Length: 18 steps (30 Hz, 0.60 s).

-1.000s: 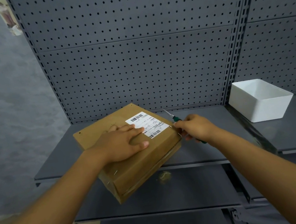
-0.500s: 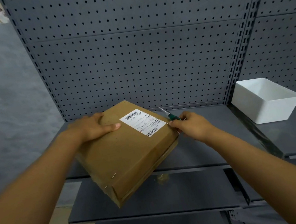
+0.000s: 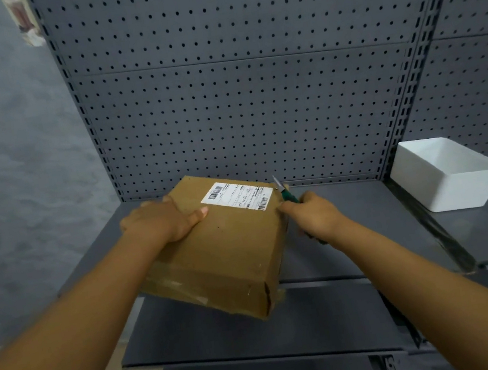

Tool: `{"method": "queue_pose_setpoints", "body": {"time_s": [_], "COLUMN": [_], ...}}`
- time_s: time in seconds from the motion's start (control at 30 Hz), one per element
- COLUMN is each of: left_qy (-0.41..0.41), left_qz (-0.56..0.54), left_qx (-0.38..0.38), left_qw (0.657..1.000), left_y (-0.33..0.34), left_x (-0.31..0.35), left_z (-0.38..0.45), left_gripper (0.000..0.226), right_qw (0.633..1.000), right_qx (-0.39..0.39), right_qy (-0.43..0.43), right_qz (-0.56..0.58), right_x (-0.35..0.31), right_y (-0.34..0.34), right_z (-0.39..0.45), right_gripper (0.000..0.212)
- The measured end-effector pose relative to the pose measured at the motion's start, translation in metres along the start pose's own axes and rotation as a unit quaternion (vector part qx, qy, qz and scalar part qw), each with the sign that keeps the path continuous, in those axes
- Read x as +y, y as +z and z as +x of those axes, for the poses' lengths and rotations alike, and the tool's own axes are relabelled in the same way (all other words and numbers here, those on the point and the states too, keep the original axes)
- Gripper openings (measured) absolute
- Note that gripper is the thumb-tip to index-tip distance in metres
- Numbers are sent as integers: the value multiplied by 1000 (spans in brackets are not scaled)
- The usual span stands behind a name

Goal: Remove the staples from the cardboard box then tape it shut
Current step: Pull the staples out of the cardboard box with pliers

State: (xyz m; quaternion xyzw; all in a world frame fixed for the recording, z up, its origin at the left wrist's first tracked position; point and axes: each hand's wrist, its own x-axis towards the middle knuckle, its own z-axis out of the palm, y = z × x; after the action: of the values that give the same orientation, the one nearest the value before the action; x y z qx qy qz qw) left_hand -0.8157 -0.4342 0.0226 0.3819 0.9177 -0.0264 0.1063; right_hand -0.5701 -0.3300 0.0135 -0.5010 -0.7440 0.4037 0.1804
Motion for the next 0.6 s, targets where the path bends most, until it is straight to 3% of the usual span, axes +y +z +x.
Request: {"method": "queue_pose_setpoints", "body": {"time_s": [0.17,0.27,0.37,0.47,0.6], "left_qy": [25,20,24,129,242], "left_qz": [55,100,137,91,0], "left_qx": [-12,-18,22,80,31], "left_qw": [998,995,990,984,970], "left_y": [-9,-16,-19,-12,-6], "left_x": [1,-3,0,14,45], "left_z": [-7,-17,-26,-25,-28], "left_gripper": [103,98,91,84,81], "right_qw": [997,996,996,996,993], "right_qx": [-4,-2,-5,1,31], "right_qy": [-55,-63,-65,-55,-44], "right_qz": [-54,-70,-67,-68,-109], "right_x": [-9,-12,-9,-5,3], "right_y": [13,12,10,7,-7], "right_z": [-1,4,9,14,22], "right_gripper": [33,36,32,30,31]}}
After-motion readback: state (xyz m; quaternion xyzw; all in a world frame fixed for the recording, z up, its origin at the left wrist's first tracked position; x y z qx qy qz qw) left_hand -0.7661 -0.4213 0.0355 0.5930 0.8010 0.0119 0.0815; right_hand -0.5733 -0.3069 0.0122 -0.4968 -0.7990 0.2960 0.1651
